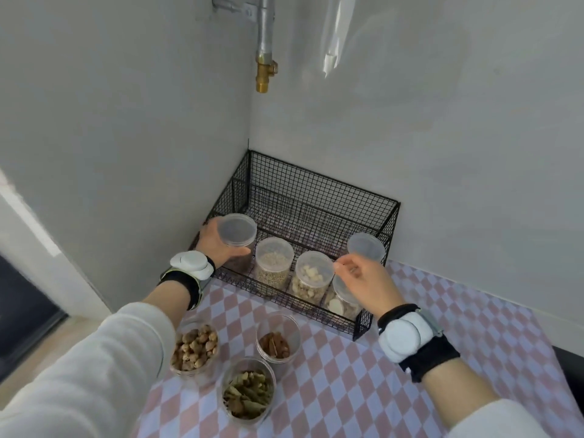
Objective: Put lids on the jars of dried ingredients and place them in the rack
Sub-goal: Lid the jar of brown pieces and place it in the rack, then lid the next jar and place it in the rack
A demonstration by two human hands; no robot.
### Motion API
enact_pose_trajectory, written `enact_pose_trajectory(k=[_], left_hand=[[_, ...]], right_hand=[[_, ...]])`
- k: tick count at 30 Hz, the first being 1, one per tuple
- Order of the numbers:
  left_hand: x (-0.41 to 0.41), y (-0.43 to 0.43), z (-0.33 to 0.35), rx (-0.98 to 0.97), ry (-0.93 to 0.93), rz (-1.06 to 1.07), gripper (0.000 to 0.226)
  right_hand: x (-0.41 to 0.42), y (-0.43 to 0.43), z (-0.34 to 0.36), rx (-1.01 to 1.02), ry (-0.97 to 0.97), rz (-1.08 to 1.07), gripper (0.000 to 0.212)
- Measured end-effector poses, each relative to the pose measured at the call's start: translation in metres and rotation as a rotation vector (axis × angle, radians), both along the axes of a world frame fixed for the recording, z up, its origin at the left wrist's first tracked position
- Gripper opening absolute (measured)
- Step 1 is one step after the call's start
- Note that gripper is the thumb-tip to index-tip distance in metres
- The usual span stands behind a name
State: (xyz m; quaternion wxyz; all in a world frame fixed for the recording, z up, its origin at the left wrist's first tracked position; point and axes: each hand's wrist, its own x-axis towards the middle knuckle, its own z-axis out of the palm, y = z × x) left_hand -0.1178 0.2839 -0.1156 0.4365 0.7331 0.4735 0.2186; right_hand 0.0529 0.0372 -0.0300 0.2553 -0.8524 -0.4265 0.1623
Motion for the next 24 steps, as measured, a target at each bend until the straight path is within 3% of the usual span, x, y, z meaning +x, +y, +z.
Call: enact_pose_trajectory(k=[4,9,12,16,19,21,24], left_hand=[[0.0,-0.008,-0.006,-0.064,0.025,0.011,0.098],[0.002,-0.025,0.01,-0.082,0.067,0.059,0.118],[-0.002,-0.052,0.023,0.002,0.039,0.096,0.104],[-0.011,-0.086,0.024,0.048,0.005,-0.064,0.079],[-0.018,-0.113,0.017,0.077,0.088,-0.164,0.062],[-0.018,-0.14,0.016,0.034,0.177,-0.234,0.075],[-0.021,-0.158,0.009,0.011,0.411,-0.369,0.112]], right_hand=[[0.003,-0.005,-0.004,-0.013,-0.016,-0.015,0.031],[0.003,-0.01,-0.005,-0.002,-0.016,0.0,0.028],[-0.002,-0.013,-0.002,0.045,-0.005,0.032,0.026],[-0.003,-0.016,-0.003,0.07,0.004,0.074,0.026],[-0.004,-0.018,-0.007,0.084,0.01,0.089,0.025],[-0.003,-0.029,-0.01,0.115,0.037,0.116,0.024],[0.0,-0.038,-0.017,0.115,0.051,0.128,0.024]])
